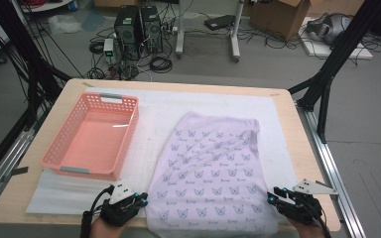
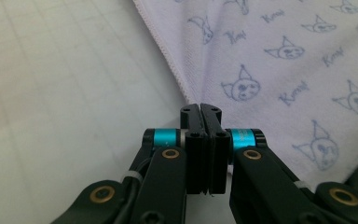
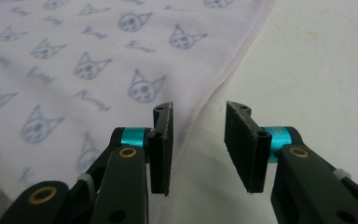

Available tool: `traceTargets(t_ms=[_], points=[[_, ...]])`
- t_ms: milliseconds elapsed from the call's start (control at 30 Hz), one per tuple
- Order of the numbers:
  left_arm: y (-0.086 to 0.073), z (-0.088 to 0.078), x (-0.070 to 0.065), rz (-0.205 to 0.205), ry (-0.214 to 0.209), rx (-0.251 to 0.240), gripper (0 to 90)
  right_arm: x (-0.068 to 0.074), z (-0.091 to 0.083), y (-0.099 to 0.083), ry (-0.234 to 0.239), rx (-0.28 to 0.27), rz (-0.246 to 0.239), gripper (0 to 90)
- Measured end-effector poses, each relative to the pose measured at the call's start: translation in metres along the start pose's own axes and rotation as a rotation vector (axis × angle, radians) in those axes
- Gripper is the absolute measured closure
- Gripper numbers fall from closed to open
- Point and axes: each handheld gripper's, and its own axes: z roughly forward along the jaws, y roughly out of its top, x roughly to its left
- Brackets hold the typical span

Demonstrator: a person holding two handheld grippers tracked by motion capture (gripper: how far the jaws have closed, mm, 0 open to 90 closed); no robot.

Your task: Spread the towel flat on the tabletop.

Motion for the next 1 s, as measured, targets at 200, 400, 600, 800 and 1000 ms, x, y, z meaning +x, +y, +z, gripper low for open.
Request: traceTargets(t_ms=[200,400,600,800,1000], points=[[-0.005,-0.001,0.003,-0.043,-0.024,-0.045,69.1,0.006,0.026,0.014,0.005,0.021,-0.018,61.3],[0.004,0.012,0.009,-0.079,-0.048,-0.115,49.0,0.009,0.024,0.014,-0.011,0.052,-0.052,86.9],[0.016,0.026,0.011,-0.088,-0.065,-0.128,45.6,0.003,-0.01,-0.01,-0.037,0.082,-0.032,87.0],[0.029,0.042,0.008,-0.093,-0.079,-0.118,45.3,0.0,-0.035,-0.031,-0.012,0.078,0.008,80.1],[0.039,0.061,0.0,-0.065,-0.069,-0.077,47.4,-0.003,-0.035,-0.024,-0.025,0.0,0.02,66.7]])
